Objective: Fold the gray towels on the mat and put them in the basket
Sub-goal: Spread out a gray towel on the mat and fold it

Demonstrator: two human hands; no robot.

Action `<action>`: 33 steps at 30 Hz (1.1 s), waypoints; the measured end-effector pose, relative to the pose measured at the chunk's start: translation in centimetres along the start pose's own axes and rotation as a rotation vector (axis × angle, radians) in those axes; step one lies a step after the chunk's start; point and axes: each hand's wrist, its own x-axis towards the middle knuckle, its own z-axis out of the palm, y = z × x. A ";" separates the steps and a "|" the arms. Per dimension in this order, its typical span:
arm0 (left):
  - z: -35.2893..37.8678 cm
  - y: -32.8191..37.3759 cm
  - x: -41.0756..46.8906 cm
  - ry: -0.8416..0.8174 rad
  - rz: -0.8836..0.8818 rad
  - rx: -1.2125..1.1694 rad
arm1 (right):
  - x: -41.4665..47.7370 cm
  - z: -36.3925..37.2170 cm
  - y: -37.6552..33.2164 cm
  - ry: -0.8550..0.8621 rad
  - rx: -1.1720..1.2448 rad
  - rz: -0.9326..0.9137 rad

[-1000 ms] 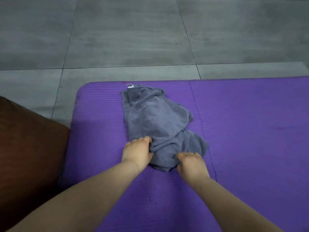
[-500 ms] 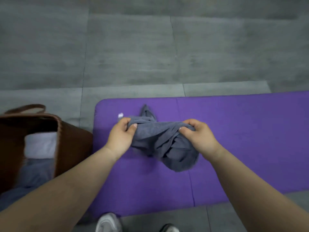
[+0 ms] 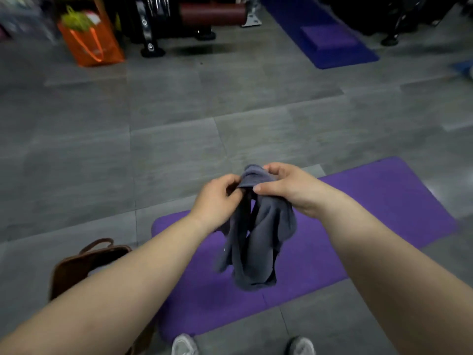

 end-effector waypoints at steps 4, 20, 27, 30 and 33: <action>2.1 6.2 0.4 -0.038 0.095 -0.021 | -5.0 -7.3 -0.4 0.029 -0.600 0.016; 18.6 22.5 0.9 0.115 0.137 0.081 | -15.4 -35.7 10.7 0.182 -1.445 0.100; 21.4 20.5 5.4 0.269 -0.096 0.211 | -14.9 -41.2 11.5 0.209 -0.632 0.322; 25.2 21.3 5.7 0.078 -0.156 -0.057 | -13.5 -41.0 10.7 0.141 -0.357 0.400; 29.3 23.4 5.0 -0.284 -0.215 -0.229 | -11.4 -40.2 10.1 0.113 -0.089 0.438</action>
